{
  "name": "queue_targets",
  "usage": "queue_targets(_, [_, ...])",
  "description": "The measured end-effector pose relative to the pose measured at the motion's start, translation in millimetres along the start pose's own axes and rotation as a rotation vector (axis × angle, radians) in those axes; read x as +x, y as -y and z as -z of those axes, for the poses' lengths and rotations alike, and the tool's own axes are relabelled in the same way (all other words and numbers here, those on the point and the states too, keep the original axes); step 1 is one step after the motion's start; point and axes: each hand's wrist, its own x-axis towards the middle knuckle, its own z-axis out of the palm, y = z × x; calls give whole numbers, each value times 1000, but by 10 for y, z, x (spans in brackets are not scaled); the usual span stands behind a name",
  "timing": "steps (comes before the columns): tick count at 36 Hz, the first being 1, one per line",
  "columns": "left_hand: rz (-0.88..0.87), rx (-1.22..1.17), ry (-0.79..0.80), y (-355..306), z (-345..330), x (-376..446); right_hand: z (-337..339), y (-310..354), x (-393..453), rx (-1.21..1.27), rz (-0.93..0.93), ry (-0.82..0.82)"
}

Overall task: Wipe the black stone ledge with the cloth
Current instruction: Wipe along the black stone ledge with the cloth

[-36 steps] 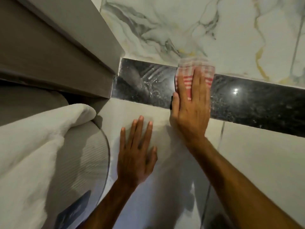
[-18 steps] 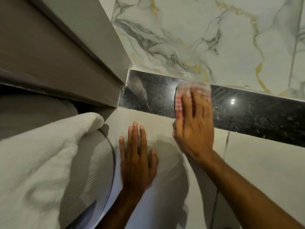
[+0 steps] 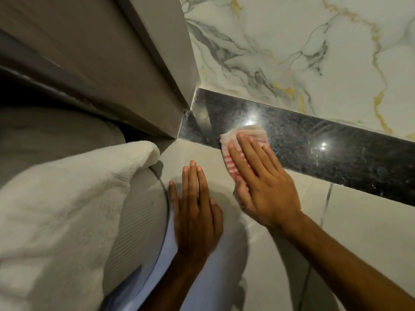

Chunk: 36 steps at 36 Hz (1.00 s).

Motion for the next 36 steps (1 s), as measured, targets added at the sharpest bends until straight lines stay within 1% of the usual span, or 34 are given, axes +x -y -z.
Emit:
queue_targets(4, [23, -11, 1, -15, -3, 7, 26, 74, 538, 41, -310, -100])
queue_targets(6, [22, -15, -7, -2, -12, -18, -18, 194, 838, 59, -398, -120])
queue_targets(7, [19, -18, -10, 4, -18, -24, -48, 263, 967, 63, -404, -114])
queue_targets(9, [20, -25, -3, 13, -31, -34, -102, 401, 1111, 70, -327, -70])
queue_targets(11, [28, -21, 7, 22, -35, -60, -129, 483, 1014, 72, -156, -10])
queue_targets(13, [20, -5, 18, 23, -29, -93, -133, 439, 672, 50, -18, 34])
queue_targets(15, [10, 5, 33, 37, -10, -86, -111, 308, 228, 22, 2, 39])
queue_targets(17, [12, -17, 38, 48, 8, -34, -54, 153, -117, 14, -99, 4])
queue_targets(19, [20, -34, 35, 57, 21, 6, 13, 44, -212, 25, -274, -60])
queue_targets(22, [22, -36, 23, 69, 12, -15, 66, 3, 67, 21, -511, -137])
queue_targets(24, [17, -36, 22, 81, -7, -36, 60, 10, 396, 33, -596, -153])
queue_targets(26, [13, -22, 32, 97, -33, -37, 22, 52, 702, 57, -567, -138])
queue_targets(28, [17, -15, 42, 115, -54, -39, -38, 137, 840, 78, -423, -114])
queue_targets(30, [1, -19, 51, 118, -70, -44, -90, 204, 744, 94, -285, -83])
queue_targets(31, [-22, -24, 54, 114, -76, -45, -107, 219, 617, 100, -250, -68])
queue_targets(34, [-77, -35, 55, 99, -63, -75, -122, 220, 38, 99, -258, -11])
queue_targets(36, [-93, -52, 51, 72, -35, -102, -81, 135, -369, 58, -315, -27])
